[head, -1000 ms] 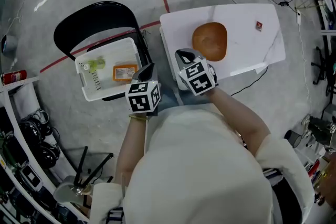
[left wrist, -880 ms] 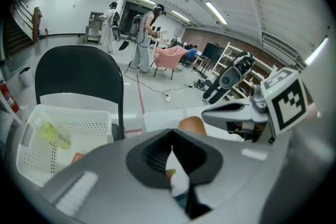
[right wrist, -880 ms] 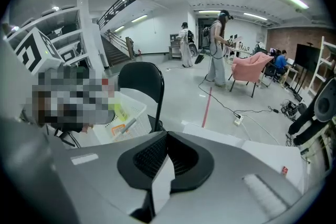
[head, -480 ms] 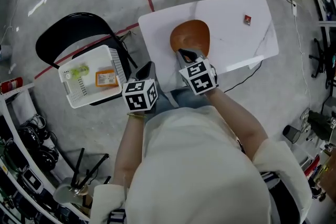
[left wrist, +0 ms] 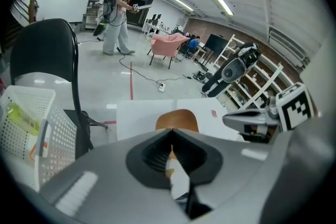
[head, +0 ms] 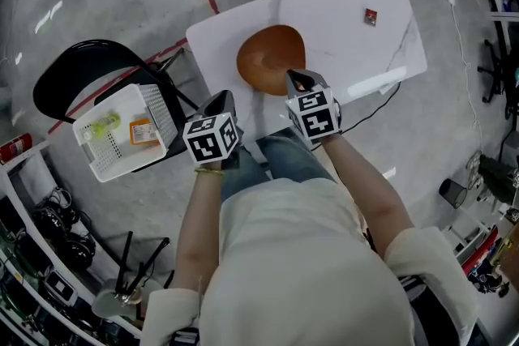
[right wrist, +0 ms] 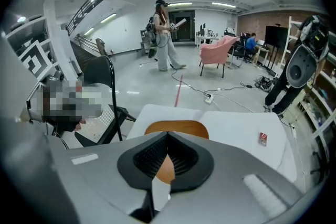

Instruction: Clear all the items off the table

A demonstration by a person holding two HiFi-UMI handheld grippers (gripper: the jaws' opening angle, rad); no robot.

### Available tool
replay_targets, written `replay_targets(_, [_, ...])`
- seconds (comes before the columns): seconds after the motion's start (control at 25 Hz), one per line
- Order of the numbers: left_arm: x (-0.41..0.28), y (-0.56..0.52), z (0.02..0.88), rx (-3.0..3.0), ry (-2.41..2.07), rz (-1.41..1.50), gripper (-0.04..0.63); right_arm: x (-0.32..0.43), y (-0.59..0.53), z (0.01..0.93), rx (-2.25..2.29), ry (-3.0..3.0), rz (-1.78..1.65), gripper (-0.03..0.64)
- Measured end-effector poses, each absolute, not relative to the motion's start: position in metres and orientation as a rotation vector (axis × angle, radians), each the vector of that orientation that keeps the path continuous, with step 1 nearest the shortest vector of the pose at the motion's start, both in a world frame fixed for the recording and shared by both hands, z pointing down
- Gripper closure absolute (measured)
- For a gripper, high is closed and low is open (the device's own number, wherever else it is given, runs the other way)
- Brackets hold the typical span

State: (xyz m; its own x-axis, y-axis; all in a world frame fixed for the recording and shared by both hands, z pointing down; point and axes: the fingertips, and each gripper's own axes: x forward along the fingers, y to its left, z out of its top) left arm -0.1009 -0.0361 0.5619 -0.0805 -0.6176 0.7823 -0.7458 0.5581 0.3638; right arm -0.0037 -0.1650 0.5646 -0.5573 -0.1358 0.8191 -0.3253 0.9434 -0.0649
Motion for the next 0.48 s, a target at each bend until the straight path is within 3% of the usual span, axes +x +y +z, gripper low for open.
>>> replay_targets(0.24, [-0.103,-0.06,0.603,1.108,-1.749,0.189,0.584,0.018,-0.2,0.606,0.405,-2.113,0.325,0.617])
replay_targets(0.32, [-0.105,-0.068,0.618,1.102,-1.737,0.195,0.493,0.022,-0.211,0.619,0.421,-2.102,0.337,0.617])
replay_targets(0.48, [-0.111,-0.081,0.643,1.076,-1.734,0.199,0.475,0.026,-0.229,0.644,0.438,-2.077,0.357,0.612])
